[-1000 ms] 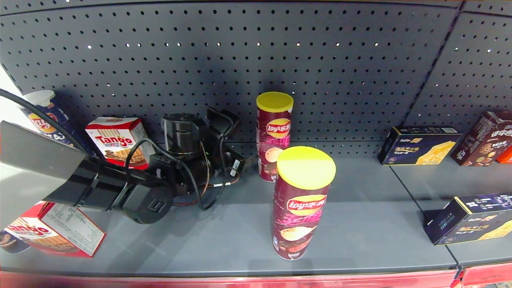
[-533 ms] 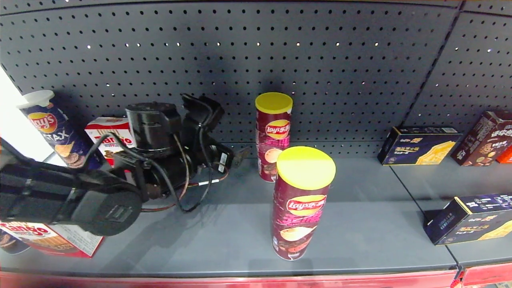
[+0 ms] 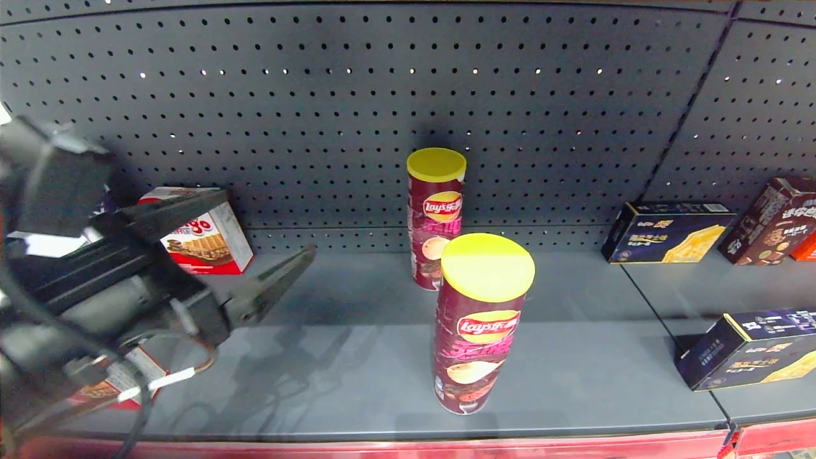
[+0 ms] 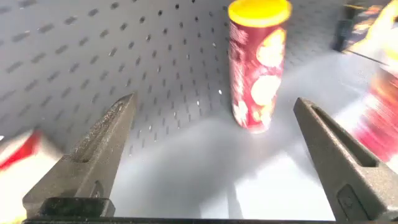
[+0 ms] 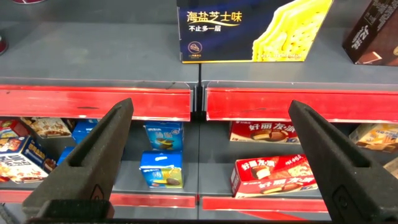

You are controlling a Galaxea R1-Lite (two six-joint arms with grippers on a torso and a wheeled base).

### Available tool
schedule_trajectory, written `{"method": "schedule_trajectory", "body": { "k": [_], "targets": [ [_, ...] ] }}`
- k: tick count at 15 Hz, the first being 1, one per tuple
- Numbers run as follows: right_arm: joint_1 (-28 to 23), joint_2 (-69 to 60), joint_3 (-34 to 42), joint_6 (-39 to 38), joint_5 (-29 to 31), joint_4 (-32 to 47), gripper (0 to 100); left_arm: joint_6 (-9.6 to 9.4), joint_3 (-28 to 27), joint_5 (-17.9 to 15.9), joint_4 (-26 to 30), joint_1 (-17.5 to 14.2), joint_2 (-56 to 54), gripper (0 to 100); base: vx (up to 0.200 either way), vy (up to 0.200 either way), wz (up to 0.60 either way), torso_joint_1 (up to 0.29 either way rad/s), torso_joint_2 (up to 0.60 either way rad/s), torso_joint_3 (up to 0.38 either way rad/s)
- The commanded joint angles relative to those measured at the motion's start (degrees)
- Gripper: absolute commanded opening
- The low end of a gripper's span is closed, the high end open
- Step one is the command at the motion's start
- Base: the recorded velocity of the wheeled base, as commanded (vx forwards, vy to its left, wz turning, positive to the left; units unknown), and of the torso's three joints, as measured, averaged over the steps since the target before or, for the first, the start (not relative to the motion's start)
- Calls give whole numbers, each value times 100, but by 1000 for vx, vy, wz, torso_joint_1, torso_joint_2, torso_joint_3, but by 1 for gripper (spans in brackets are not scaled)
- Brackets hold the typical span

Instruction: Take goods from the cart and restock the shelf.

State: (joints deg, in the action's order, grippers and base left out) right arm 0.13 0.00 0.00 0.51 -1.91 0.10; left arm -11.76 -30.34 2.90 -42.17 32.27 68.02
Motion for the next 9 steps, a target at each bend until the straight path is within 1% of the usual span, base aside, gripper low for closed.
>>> {"method": "schedule_trajectory", "body": {
  "k": [1,2,3,4,5,6,7,8,9],
  "targets": [
    [4,9,0,2,-2,-1,100,-1,1496,26,499,271,-2329,100,0,0,0,0,0,0],
    [4,9,0,2,-2,-1,100,-1,1575,17,868,306,-2680,100,0,0,0,0,0,0],
    [4,9,0,2,-2,-1,100,34,1698,0,1870,280,-3427,100,0,0,0,0,0,0],
    [4,9,0,2,-2,-1,100,43,1821,-53,2433,8,-3902,100,0,0,0,0,0,0],
    [4,9,0,2,-2,-1,100,34,1927,-132,2582,-195,-4113,100,0,0,0,0,0,0],
    [4,9,0,2,-2,-1,100,25,2401,-510,2573,-678,-4535,100,0,0,0,0,0,0],
    [4,9,0,2,-2,-1,100,25,2568,-624,2529,-819,-4605,100,0,0,0,0,0,0],
    [4,9,0,2,-2,-1,100,-1,3034,-826,2274,-1504,-4702,100,0,0,0,0,0,0],
    [4,9,0,2,-2,-1,100,-10,3034,-835,2274,-1610,-4719,100,0,0,0,0,0,0]
  ]
}}
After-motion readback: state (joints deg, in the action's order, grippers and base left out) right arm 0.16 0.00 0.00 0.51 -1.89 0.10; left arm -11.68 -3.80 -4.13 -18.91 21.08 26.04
